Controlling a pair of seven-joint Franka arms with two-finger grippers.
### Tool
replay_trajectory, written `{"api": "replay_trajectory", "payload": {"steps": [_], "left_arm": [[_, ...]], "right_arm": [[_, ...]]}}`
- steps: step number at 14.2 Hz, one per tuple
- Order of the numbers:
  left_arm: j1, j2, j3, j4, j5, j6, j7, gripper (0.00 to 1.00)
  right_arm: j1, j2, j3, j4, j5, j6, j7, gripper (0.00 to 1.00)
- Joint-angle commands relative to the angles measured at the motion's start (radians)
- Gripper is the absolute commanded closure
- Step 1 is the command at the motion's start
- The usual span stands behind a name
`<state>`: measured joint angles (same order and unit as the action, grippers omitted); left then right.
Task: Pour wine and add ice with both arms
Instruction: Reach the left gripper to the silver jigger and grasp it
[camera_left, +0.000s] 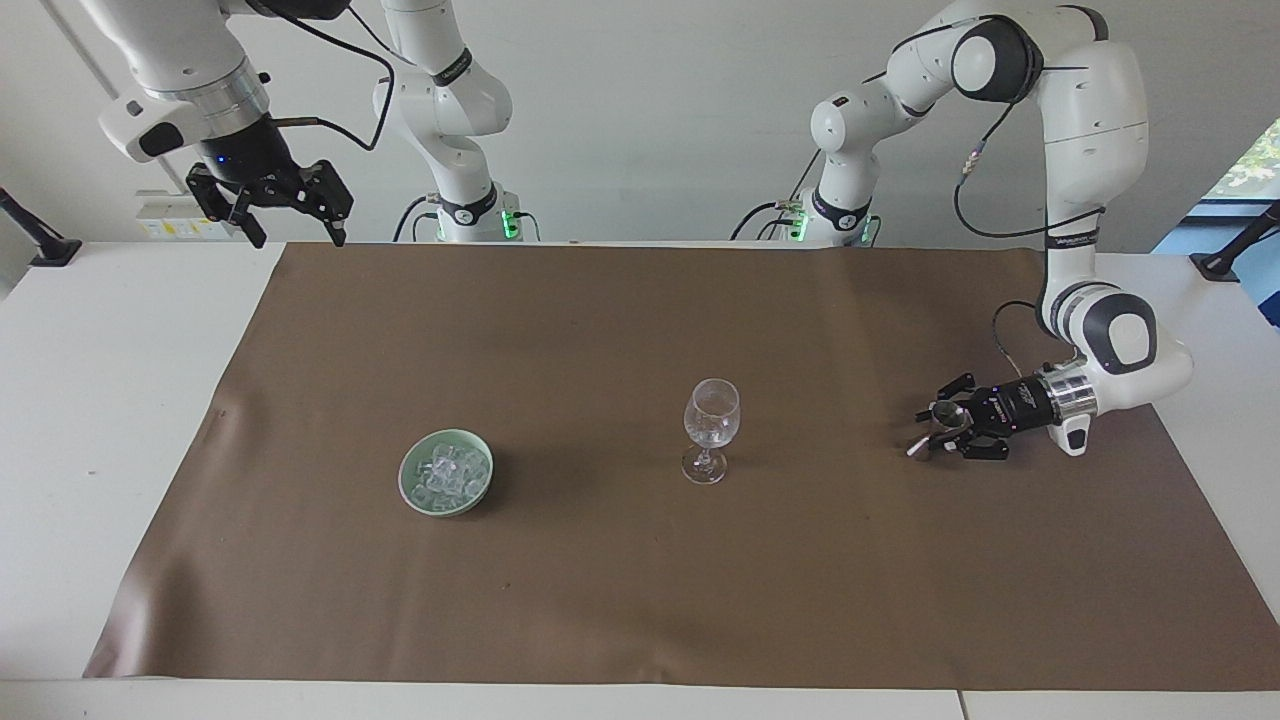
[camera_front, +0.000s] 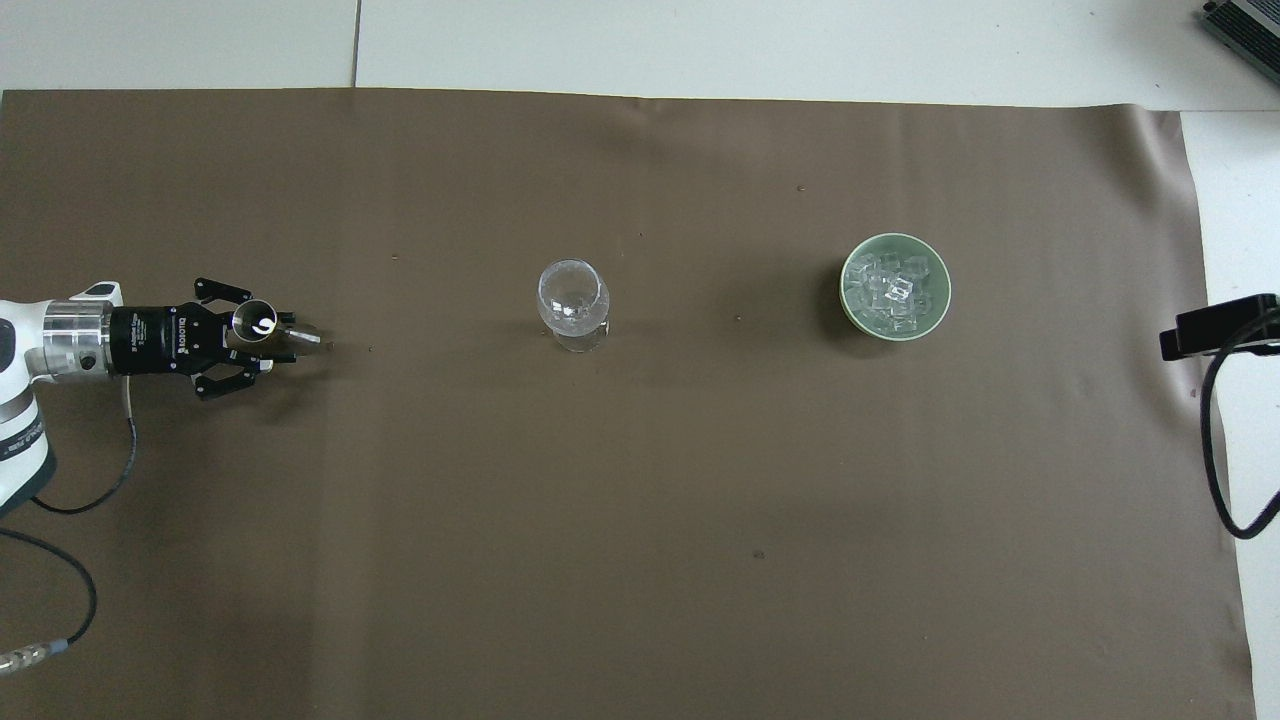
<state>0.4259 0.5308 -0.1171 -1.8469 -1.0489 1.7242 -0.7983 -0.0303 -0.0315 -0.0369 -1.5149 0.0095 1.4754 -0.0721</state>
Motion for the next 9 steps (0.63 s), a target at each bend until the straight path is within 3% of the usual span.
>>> {"api": "replay_trajectory", "payload": {"steps": [1, 3, 4, 9], "left_arm": [[-0.009, -0.025, 0.008, -0.035, -0.026, 0.022, 0.016, 0.67], [-0.01, -0.025, 0.008, -0.035, -0.026, 0.022, 0.014, 0.92], [-0.01, -0.025, 0.008, -0.035, -0.026, 0.02, 0.011, 1.0], [-0.022, -0.025, 0.007, -0.031, -0.057, 0.006, 0.004, 1.0]], "right_arm": [[-0.003, -0.011, -0.001, -0.014, 0.017, 0.006, -0.005, 0.0], [-0.003, -0.011, -0.001, -0.014, 0.017, 0.006, -0.006, 0.0], [-0.003, -0.011, -0.001, -0.014, 0.017, 0.006, -0.006, 0.0], [-0.003, -0.011, -0.001, -0.014, 0.017, 0.006, -0.006, 0.0]]}}
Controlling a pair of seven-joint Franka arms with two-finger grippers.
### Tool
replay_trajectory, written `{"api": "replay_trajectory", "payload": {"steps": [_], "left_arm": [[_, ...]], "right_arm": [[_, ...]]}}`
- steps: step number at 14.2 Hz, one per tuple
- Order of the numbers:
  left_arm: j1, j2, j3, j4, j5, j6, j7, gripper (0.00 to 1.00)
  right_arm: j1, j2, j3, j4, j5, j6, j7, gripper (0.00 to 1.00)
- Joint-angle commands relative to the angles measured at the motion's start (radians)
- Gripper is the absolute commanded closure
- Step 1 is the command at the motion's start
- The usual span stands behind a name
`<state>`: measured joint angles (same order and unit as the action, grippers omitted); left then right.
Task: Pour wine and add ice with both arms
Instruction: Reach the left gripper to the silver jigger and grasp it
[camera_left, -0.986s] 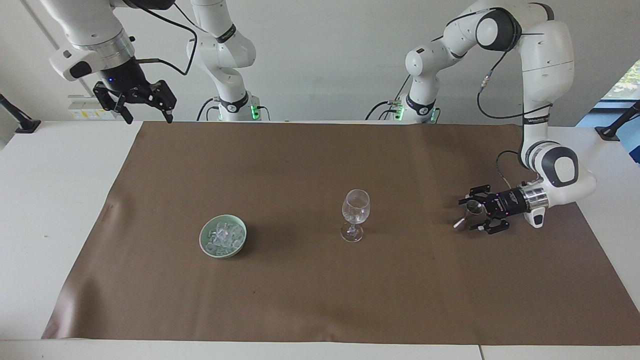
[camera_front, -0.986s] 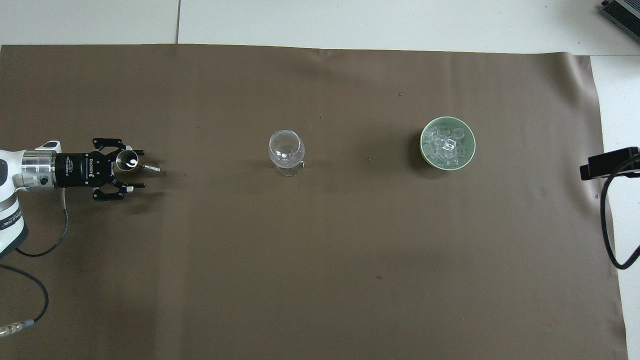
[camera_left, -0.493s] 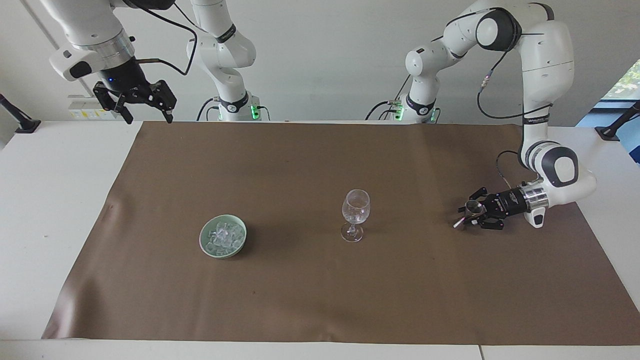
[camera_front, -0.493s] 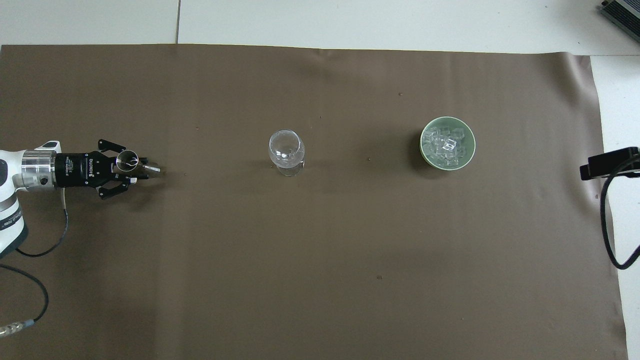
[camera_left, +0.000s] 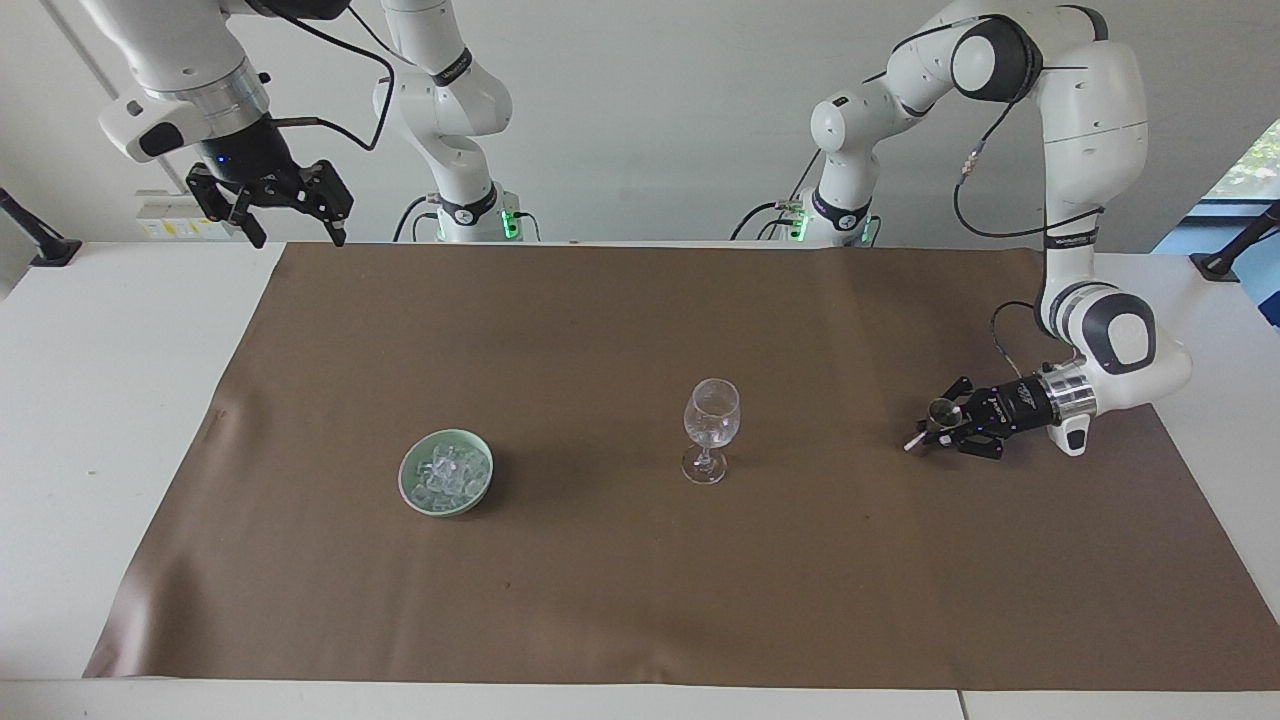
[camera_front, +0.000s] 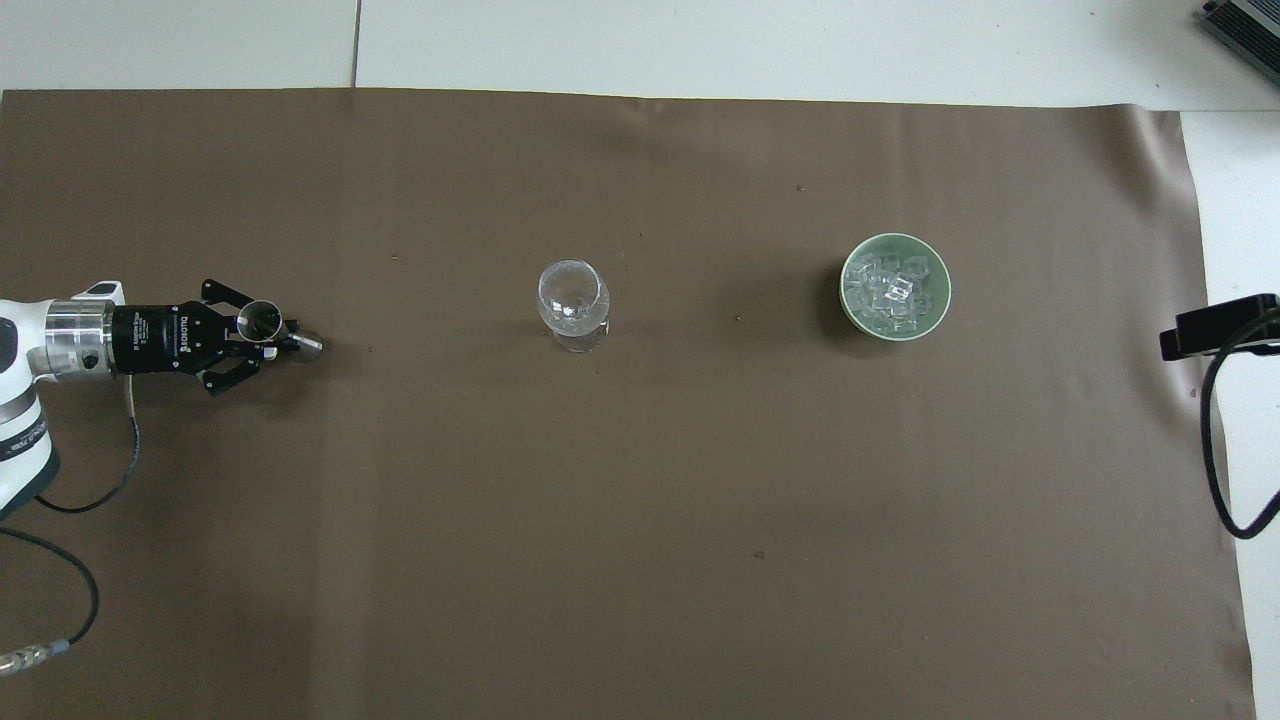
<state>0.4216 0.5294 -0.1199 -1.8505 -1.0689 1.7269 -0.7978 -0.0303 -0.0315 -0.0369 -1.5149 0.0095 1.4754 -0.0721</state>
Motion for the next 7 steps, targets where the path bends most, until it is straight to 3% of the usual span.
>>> {"api": "replay_trajectory", "payload": {"steps": [1, 7], "left_arm": [[-0.018, -0.023, 0.006, -0.02, -0.037, -0.01, 0.005, 1.0], [-0.046, -0.077, -0.024, -0.009, -0.04, -0.015, 0.003, 1.0]], "right_arm": [[-0.003, -0.011, -0.001, -0.014, 0.017, 0.008, -0.005, 0.0], [-0.003, -0.011, -0.001, -0.014, 0.017, 0.006, -0.006, 0.0]]}}
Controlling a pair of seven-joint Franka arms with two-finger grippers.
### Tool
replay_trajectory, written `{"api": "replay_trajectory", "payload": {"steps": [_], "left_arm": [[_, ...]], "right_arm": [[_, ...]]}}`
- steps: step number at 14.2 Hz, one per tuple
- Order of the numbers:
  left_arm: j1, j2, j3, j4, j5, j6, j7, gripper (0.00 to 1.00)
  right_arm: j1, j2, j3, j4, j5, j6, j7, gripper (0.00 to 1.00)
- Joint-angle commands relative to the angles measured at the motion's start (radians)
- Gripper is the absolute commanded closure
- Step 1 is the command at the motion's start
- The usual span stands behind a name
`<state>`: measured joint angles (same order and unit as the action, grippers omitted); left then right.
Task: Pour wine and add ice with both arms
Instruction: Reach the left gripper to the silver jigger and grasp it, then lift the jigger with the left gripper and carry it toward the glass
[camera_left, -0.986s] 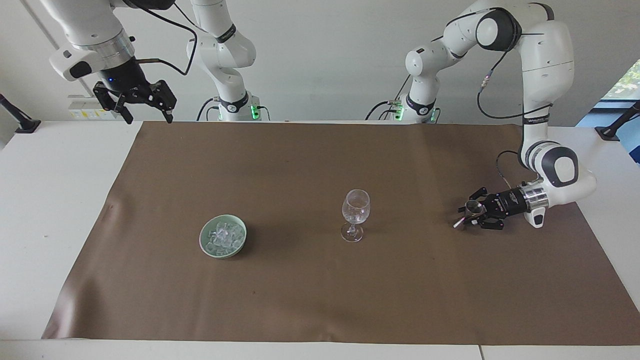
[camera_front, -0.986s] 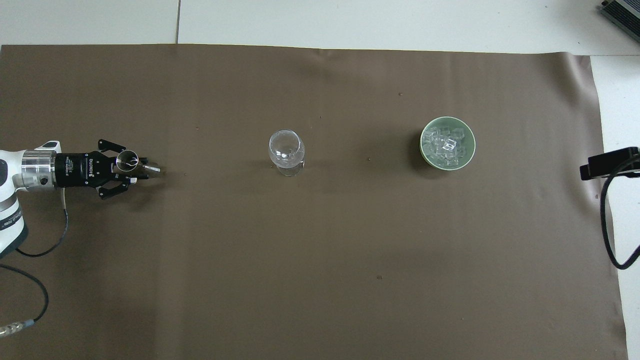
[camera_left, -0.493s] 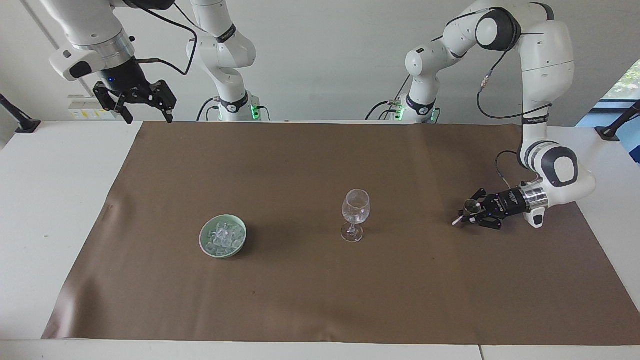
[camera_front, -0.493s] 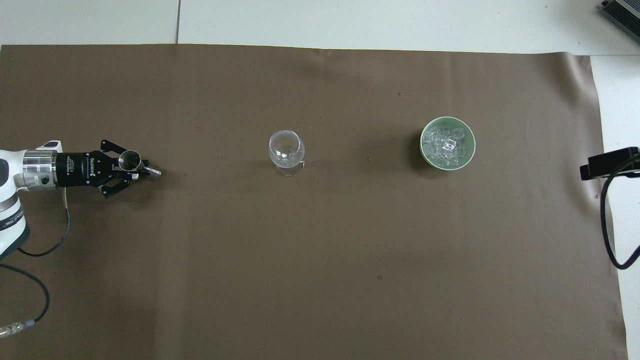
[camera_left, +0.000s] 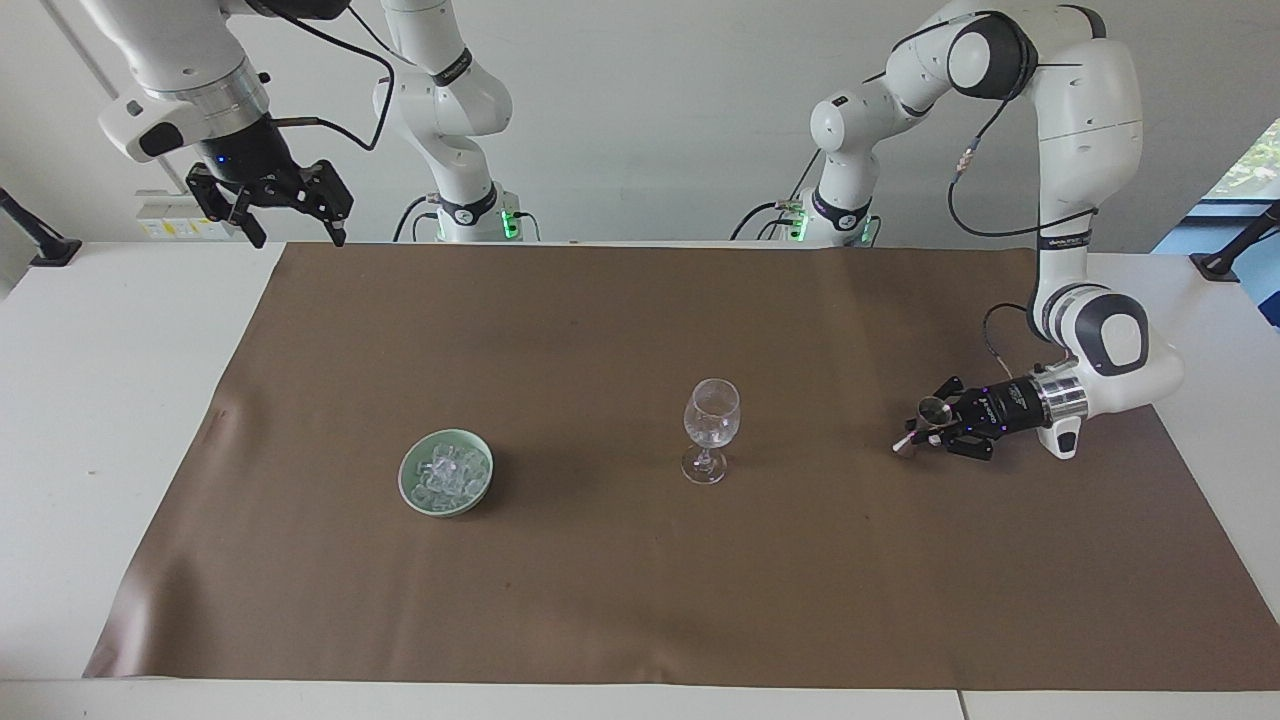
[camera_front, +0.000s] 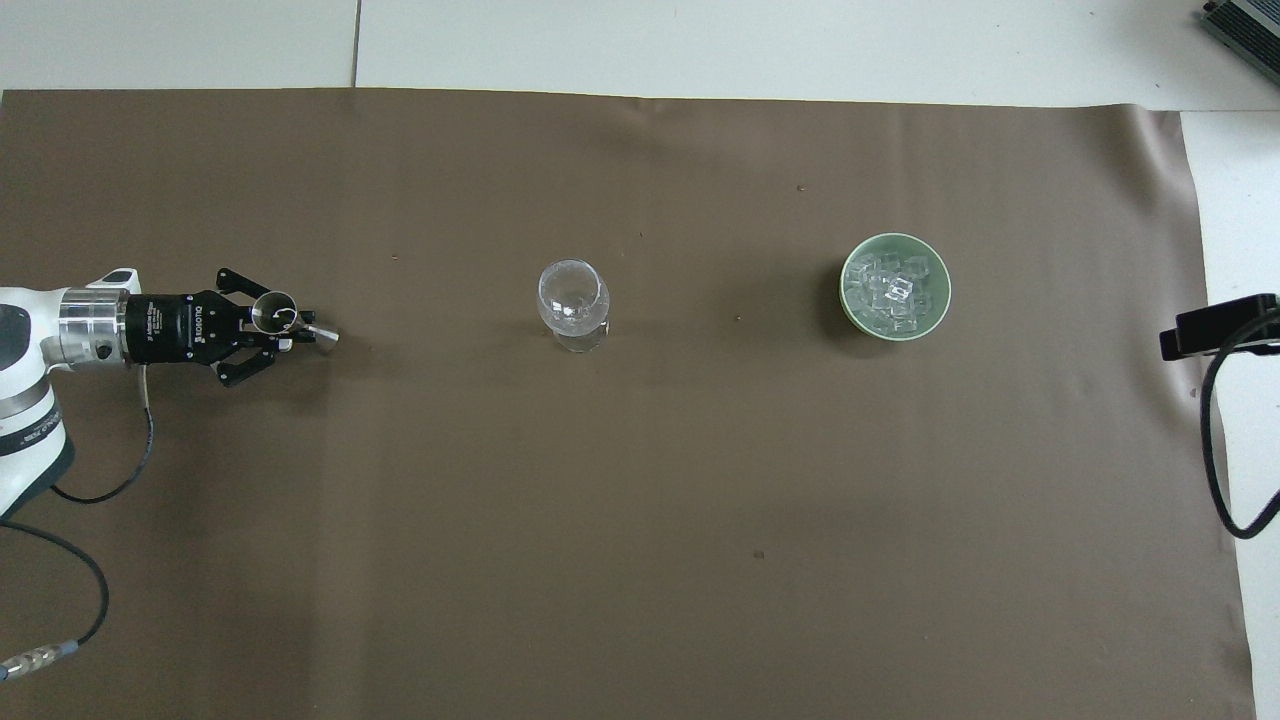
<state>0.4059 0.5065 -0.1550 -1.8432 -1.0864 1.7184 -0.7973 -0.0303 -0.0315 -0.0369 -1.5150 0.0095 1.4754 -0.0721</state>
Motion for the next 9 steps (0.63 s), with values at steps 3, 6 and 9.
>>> {"api": "replay_trajectory", "payload": {"steps": [3, 6, 9], "left_arm": [[-0.081, -0.115, 0.014, -0.025, -0.026, 0.016, -0.014, 1.0], [-0.133, -0.176, 0.014, -0.036, -0.027, 0.04, -0.074, 1.0], [-0.179, -0.227, 0.014, -0.05, -0.03, 0.064, -0.131, 1.0]], "right_arm": [[-0.003, -0.011, -0.001, -0.014, 0.017, 0.006, -0.006, 0.0], [-0.002, -0.011, -0.001, -0.014, 0.017, 0.006, -0.006, 0.0], [-0.003, -0.011, -0.001, -0.014, 0.017, 0.008, -0.006, 0.0]]}}
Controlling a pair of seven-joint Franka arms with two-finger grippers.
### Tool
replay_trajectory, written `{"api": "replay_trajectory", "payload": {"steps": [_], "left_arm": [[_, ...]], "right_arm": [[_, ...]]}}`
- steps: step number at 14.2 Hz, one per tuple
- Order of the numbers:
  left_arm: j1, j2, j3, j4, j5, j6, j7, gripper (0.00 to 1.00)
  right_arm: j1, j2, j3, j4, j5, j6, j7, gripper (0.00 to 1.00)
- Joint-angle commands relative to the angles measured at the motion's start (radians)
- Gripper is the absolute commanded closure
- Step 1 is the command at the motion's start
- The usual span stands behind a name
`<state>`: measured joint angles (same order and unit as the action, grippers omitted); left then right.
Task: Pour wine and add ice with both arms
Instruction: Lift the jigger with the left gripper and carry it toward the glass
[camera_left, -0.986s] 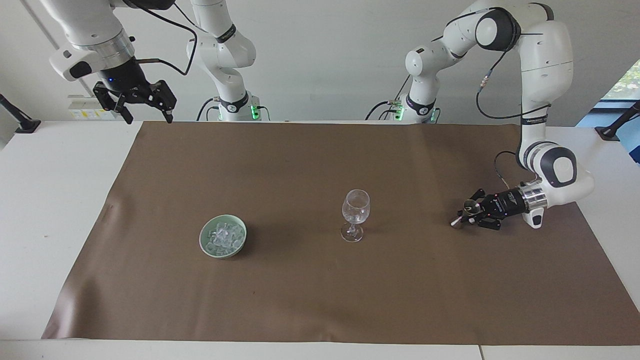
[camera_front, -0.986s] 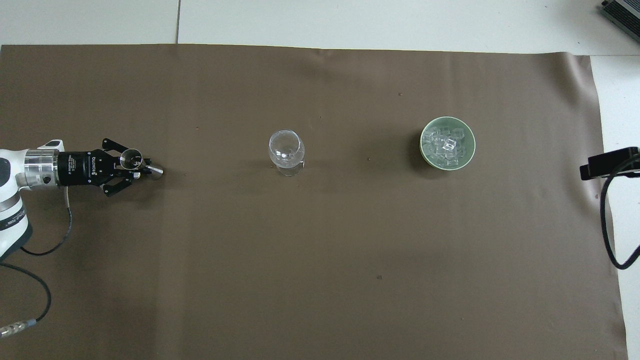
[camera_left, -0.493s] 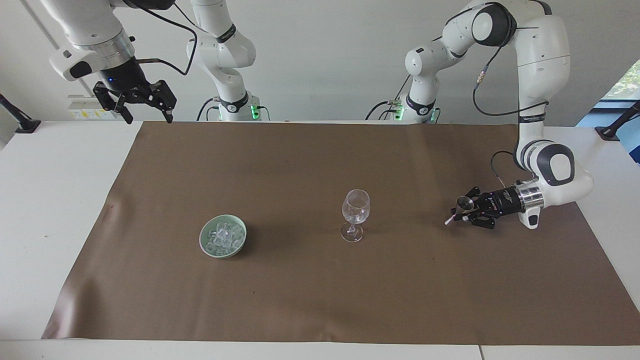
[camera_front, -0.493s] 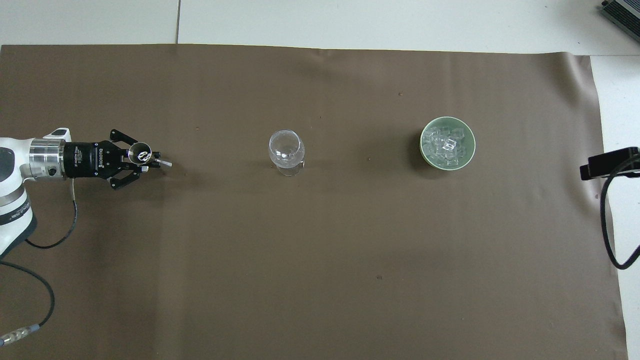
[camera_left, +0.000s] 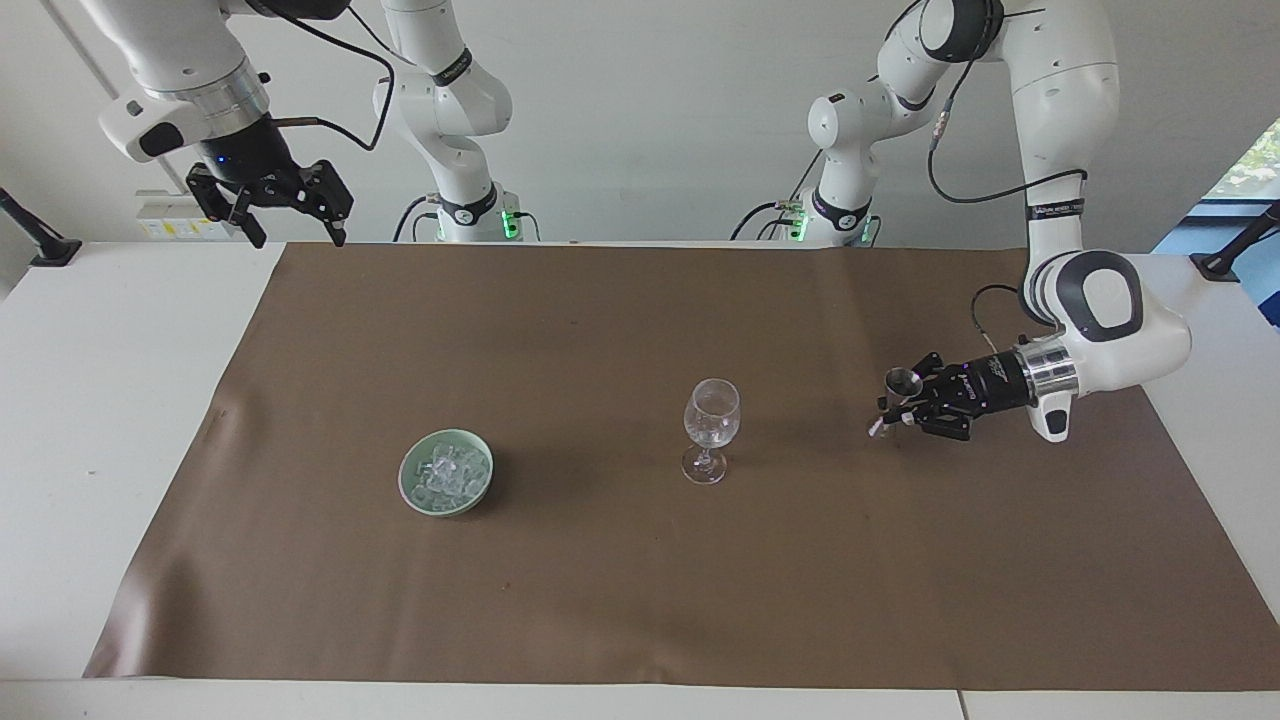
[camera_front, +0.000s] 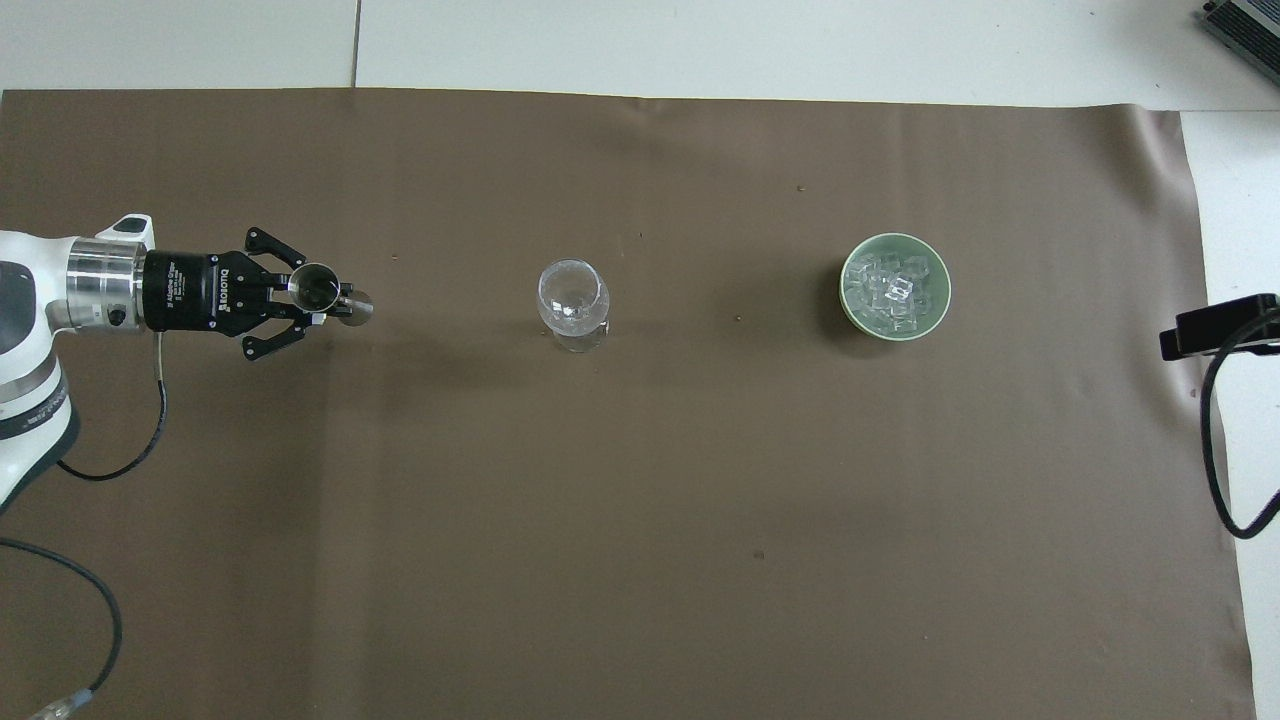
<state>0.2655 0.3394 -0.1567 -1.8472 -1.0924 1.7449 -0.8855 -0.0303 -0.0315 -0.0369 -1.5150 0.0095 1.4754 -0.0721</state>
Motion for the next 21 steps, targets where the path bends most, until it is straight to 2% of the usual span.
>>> {"api": "replay_trajectory", "payload": {"steps": [1, 4, 11, 21], "left_arm": [[-0.055, -0.074, 0.016, -0.046, -0.023, 0.042, -0.071, 1.0], [-0.089, -0.095, 0.016, -0.046, -0.026, 0.06, -0.133, 1.0], [-0.205, -0.155, 0.017, -0.059, -0.026, 0.192, -0.325, 1.0], [-0.361, -0.184, 0.022, -0.075, 0.006, 0.393, -0.395, 1.0]], "right_arm": [[-0.003, -0.011, -0.001, -0.014, 0.017, 0.006, -0.006, 0.0], [-0.003, -0.011, -0.001, -0.014, 0.017, 0.008, -0.006, 0.0], [-0.003, -0.011, -0.001, -0.014, 0.017, 0.008, -0.006, 0.0], [-0.002, -0.011, -0.001, -0.014, 0.017, 0.006, -0.006, 0.0]]}}
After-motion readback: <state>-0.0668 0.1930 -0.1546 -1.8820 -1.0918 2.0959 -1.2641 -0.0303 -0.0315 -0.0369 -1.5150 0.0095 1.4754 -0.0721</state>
